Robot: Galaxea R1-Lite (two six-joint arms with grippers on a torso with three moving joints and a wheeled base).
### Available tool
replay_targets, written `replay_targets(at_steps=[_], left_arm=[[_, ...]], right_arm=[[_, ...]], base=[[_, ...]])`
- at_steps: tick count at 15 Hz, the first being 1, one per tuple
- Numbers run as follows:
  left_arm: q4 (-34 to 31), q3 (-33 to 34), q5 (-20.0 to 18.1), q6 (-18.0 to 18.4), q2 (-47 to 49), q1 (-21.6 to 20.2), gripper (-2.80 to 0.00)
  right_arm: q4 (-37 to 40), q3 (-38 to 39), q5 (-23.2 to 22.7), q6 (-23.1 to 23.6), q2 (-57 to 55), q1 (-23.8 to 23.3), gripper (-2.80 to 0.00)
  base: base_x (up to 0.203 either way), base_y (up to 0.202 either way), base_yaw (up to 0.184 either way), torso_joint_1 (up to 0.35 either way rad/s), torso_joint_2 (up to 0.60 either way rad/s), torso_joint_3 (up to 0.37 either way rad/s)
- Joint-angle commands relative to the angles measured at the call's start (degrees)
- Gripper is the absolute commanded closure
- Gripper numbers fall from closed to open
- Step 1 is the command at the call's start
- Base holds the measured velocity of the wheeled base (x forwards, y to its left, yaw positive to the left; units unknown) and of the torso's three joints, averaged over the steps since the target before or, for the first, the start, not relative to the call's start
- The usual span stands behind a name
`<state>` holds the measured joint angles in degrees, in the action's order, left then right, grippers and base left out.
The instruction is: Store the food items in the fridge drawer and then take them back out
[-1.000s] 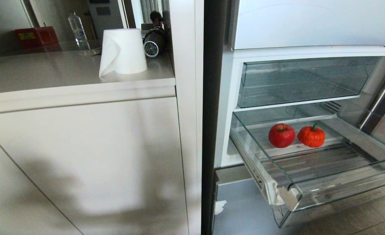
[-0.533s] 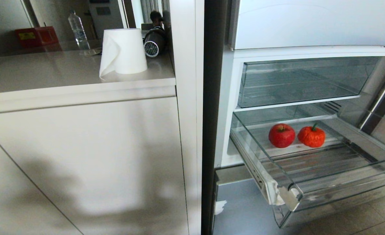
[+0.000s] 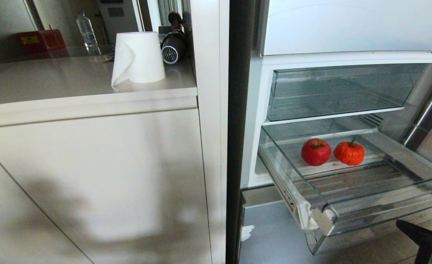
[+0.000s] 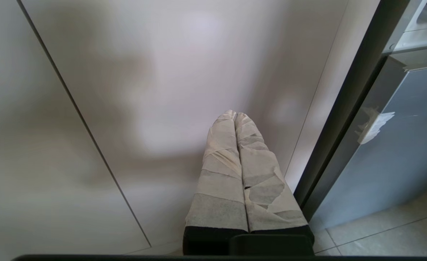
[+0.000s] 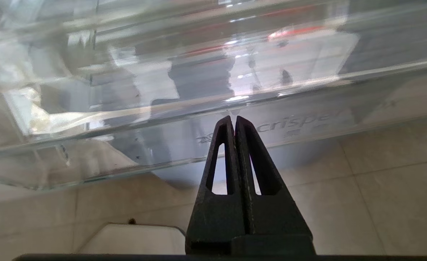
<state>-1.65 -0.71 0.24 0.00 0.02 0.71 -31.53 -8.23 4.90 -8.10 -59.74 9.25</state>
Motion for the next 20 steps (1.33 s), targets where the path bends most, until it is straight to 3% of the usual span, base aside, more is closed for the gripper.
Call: replay_targets(at_steps=[1,11,14,20], left_arm=[[-0.02,0.00,0.02,0.00,-0.02,0.00,0.00],[-0.02,0.00,0.02,0.00,-0.02,0.00,0.00],[-0.02,0.00,0.02,0.00,-0.02,0.00,0.00],[-0.02,0.00,0.02,0.00,-0.02,0.00,0.00]], right_arm=[[-4.32,-1.45,-0.05,-0.55,-10.30,0.04,0.00],[-12.33,-22.00,0.02,-6.39,-31.96,2.81,0.00],[-17.75,-22.91,0.70,-7.37,-38.65,3.34,0.00],[-15.98,-16.08,0.97,-7.24,-30.31,4.45,0.00]], base=[[0.000,0.000,0.000,0.000,0.00,0.000],[0.000,0.000,0.000,0.000,0.00,0.000],[0.000,0.000,0.000,0.000,0.00,0.000],[0.000,0.000,0.000,0.000,0.00,0.000]])
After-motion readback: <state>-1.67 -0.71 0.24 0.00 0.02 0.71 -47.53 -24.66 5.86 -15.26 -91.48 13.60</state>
